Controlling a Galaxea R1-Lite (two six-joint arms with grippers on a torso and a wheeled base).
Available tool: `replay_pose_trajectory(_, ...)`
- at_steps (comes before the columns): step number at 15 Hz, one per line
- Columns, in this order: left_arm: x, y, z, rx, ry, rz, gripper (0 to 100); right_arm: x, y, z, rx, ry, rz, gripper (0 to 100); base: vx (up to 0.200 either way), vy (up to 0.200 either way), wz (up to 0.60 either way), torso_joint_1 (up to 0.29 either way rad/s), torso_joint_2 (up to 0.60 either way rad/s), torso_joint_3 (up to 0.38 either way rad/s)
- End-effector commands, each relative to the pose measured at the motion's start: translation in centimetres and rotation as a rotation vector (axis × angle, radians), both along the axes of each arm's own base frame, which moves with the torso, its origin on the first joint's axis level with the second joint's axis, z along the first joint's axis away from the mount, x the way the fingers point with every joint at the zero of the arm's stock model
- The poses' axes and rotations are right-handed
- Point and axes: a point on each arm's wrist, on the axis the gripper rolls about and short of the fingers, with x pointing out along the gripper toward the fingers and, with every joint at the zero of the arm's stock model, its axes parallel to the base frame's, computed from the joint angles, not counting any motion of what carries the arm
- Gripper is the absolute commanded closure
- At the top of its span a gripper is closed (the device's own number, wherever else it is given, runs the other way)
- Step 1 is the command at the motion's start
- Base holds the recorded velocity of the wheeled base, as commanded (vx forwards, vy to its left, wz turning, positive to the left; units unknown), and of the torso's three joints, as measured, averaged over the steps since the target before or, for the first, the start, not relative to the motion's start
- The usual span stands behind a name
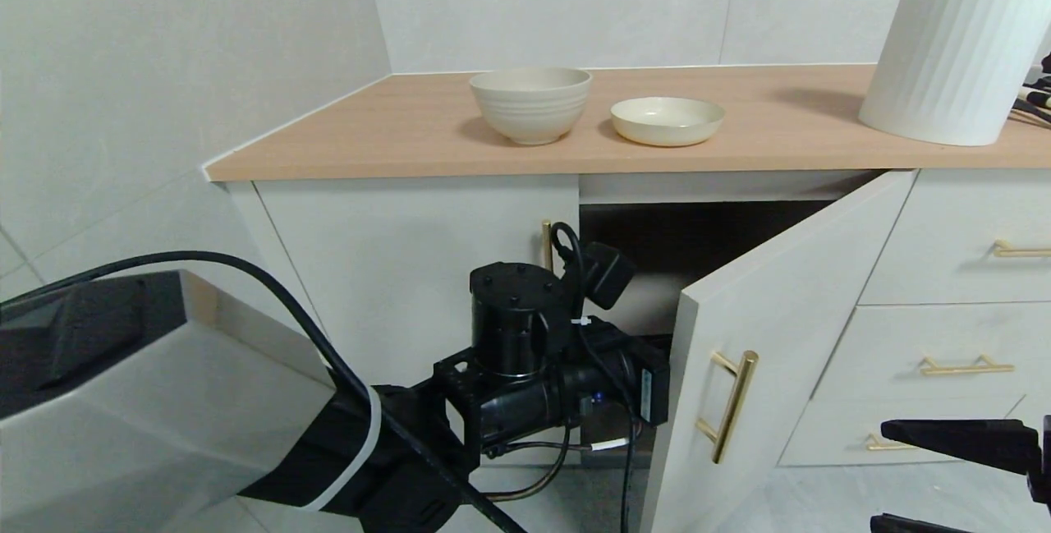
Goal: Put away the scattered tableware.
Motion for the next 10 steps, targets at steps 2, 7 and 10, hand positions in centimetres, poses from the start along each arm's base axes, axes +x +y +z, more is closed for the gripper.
replay_pose_trajectory(2,0.0,-0.7,0.3,0.001,0.0,-0.005,100,0.0,0.0,0.0,0.001,0.0,0.001,0,0.0,0.0,0.0,0.0,0.0,0.0)
replay_pose_trajectory(7,-2.4,-3.4,0.7,0.001,-0.016,-0.016,100,-1.7,0.1,0.3,0.019,-0.024,0.102,0,0.0,0.0,0.0,0.0,0.0,0.0)
replay_pose_trajectory(10,-8.1,-6.4,2.3,-0.035,-0.038,-0.18,100,-3.6,-0.7,0.8,0.102,-0.059,0.276,0,0.0,0.0,0.0,0.0,0.0,0.0)
